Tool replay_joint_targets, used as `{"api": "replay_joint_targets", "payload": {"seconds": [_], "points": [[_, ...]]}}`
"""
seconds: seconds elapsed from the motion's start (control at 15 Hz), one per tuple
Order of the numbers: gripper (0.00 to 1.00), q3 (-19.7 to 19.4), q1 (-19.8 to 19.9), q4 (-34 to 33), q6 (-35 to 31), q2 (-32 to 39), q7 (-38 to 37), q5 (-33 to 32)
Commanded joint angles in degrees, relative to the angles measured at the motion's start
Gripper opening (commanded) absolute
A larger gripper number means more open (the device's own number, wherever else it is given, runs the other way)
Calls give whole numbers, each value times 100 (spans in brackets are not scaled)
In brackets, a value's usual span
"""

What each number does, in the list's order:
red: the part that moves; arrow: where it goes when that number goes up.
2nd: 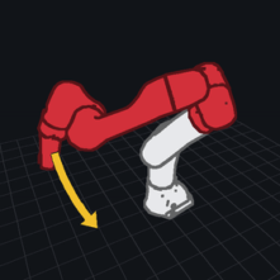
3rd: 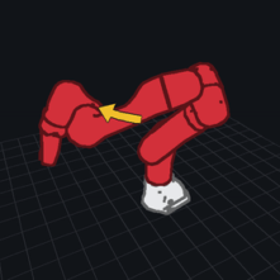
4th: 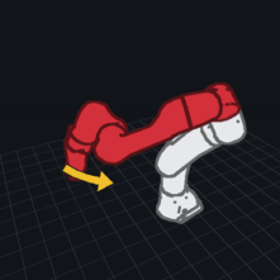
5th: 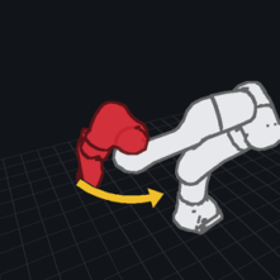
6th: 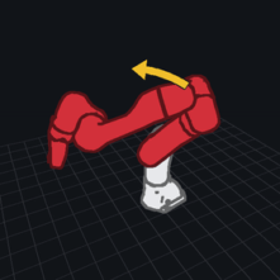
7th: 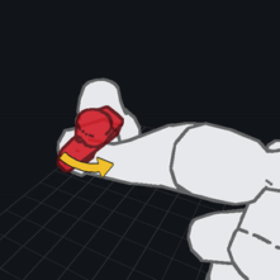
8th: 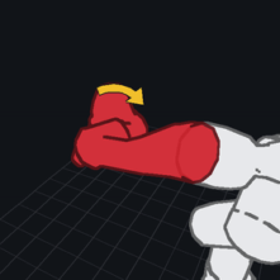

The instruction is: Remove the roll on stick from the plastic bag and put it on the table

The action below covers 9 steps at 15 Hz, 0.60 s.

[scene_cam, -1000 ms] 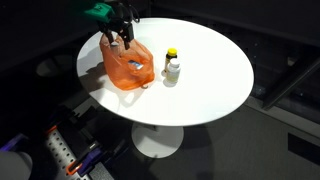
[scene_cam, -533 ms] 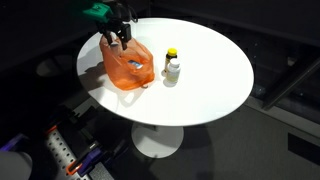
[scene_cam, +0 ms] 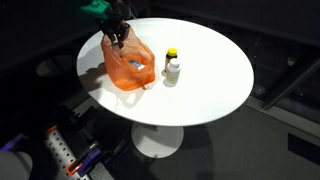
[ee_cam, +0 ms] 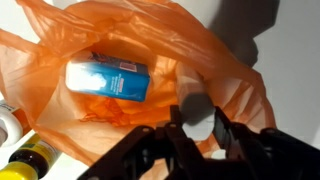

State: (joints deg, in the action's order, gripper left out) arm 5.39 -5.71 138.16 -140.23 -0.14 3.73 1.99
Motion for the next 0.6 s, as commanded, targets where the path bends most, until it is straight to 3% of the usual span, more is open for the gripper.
{"api": "replay_joint_targets", "payload": {"seconds": [0.0, 0.53], "points": [[10, -66, 62, -66, 613, -521, 248, 142], [10, -314, 204, -339, 1632, -1244, 223, -80]]}}
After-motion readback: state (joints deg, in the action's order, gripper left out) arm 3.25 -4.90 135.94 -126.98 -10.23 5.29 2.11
